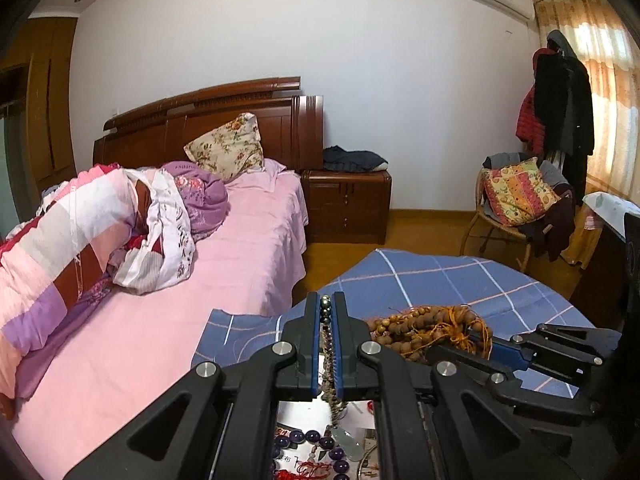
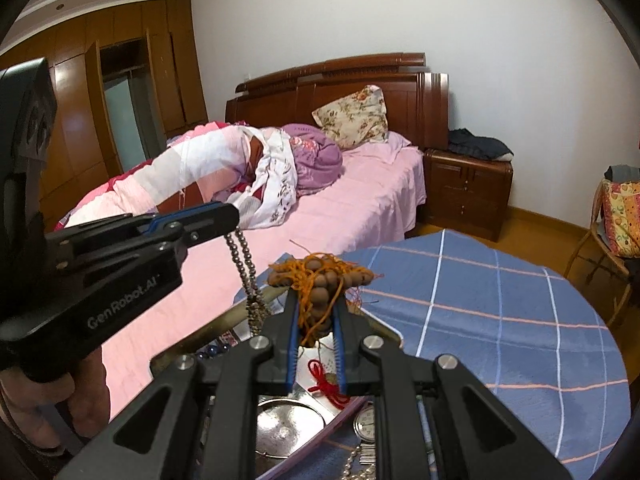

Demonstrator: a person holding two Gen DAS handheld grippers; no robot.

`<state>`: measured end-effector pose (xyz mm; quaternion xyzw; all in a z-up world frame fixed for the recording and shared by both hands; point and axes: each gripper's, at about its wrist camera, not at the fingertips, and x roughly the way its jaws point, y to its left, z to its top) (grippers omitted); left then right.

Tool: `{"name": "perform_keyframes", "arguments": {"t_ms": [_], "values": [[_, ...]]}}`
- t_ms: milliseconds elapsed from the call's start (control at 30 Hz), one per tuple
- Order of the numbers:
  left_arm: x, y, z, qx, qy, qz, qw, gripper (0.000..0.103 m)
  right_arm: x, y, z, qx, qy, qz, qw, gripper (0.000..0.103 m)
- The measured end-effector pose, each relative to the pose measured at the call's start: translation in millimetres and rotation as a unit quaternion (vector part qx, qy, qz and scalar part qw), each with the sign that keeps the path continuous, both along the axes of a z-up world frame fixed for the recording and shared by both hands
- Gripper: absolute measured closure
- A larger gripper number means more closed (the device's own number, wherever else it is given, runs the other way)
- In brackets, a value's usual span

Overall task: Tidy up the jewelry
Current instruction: 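Carry the pearls with the left tool while the right tool carries the mala to the tin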

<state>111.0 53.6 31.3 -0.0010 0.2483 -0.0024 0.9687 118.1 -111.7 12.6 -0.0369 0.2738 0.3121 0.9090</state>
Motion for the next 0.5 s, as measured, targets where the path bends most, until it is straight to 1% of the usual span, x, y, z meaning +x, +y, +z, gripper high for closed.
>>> {"name": "perform_keyframes", "arguments": {"t_ms": [333, 500], "values": [[9.2, 3.3, -20.7, 0.000, 0.029, 0.005, 0.9996, 0.099, 6.4, 8.1, -26.9, -0.020, 0.031, 0.001, 0.999, 0.086], [11.9, 4.5, -28.1, 0.001, 0.040, 0.006, 0.9992, 0.099, 10.7, 8.7, -35.4, -0.028, 0.043, -0.001, 0.999, 0.086]]}}
